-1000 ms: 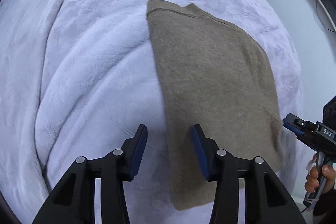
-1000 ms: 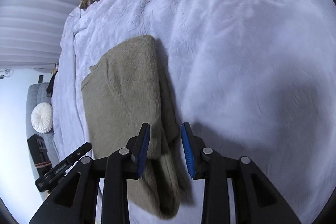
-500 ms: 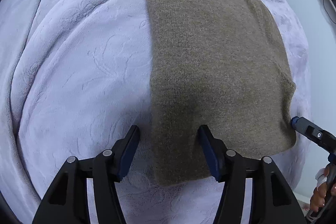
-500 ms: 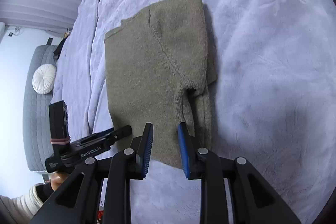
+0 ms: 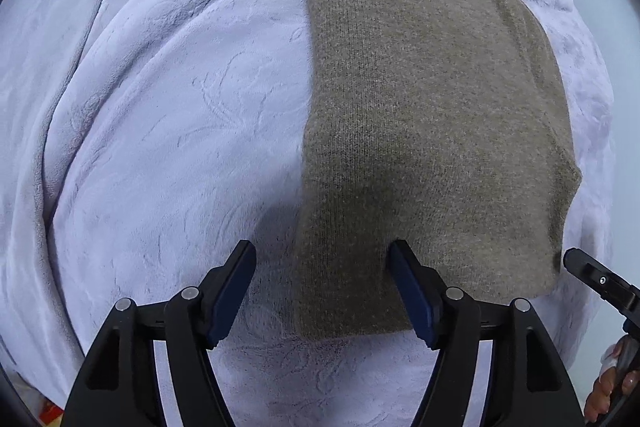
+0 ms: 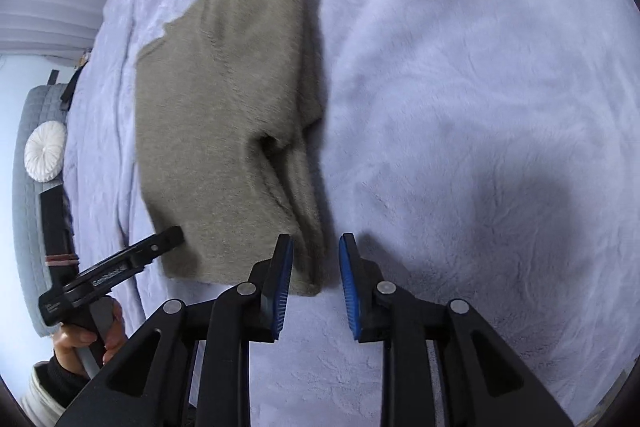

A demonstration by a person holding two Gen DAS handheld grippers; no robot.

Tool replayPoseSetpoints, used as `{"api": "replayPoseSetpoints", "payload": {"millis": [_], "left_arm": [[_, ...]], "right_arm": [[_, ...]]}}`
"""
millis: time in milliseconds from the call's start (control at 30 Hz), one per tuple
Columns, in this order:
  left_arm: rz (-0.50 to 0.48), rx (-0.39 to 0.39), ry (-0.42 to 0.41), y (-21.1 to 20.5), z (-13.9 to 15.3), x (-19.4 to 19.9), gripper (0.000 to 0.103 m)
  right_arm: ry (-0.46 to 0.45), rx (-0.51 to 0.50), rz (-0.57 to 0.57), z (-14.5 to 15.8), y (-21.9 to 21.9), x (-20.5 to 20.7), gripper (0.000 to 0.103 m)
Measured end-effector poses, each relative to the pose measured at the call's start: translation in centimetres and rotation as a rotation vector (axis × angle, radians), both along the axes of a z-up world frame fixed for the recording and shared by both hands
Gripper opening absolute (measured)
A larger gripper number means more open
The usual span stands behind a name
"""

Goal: Fold small clothes

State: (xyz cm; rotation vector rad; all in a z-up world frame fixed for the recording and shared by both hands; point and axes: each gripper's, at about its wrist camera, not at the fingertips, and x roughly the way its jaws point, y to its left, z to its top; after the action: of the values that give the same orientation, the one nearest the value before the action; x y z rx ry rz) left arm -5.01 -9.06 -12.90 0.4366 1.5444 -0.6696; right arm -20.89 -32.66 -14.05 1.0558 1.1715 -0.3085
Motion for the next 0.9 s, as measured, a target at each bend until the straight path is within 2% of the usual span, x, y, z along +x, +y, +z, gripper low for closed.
{"api": "replayPoseSetpoints", "payload": {"millis": [133, 233, 300, 400, 533, 700, 733, 767, 800, 900], "left_arm": [[0.012, 0.038, -0.032, -0.6, 0.8, -1.1, 0.071], [0.029, 0.048, -0.037, -0.6, 1.4, -1.8, 0.071], [0.038, 0.060, -0.043, -0.9, 1.8, -2.3, 0.071], [0.050, 0.070, -0.054, -1.0, 2.5, -3.0, 0.071], [0.050, 0.082, -0.057, -0.8, 3.3, -3.2, 0.071], [0.024, 0.092, -0.058, -1.9, 3.7, -2.6, 0.071], [0.016, 0.092, -0.055, -2.1, 3.8, -2.7, 0.074], [0.009, 0.093, -0.052, -2.4, 3.4, -2.4, 0.082], [0.004, 0.088, -0.059, -2.6, 3.5, -2.5, 0.097], [-0.014, 0.081, -0.076, -3.2, 3.6, -2.6, 0.099]], "right_arm": [[-0.014, 0.009, 0.057, 0.2, -0.2, 0.9, 0.027], [0.037, 0.027, 0.084, -1.3, -0.3, 1.6, 0.027], [0.075, 0.082, 0.062, -3.2, -0.8, 1.7, 0.032], [0.058, 0.158, 0.012, -4.4, -1.6, 1.0, 0.032], [0.043, 0.138, 0.069, -4.2, -1.4, 1.4, 0.036], [0.031, 0.169, 0.065, -4.6, -1.3, 1.7, 0.039], [0.028, 0.172, 0.064, -4.6, -1.3, 1.7, 0.039], [0.025, 0.174, 0.061, -4.6, -1.3, 1.8, 0.041], [0.022, 0.177, 0.057, -4.6, -1.2, 1.8, 0.041], [0.019, 0.186, 0.050, -4.6, -1.9, 1.0, 0.045]]}}
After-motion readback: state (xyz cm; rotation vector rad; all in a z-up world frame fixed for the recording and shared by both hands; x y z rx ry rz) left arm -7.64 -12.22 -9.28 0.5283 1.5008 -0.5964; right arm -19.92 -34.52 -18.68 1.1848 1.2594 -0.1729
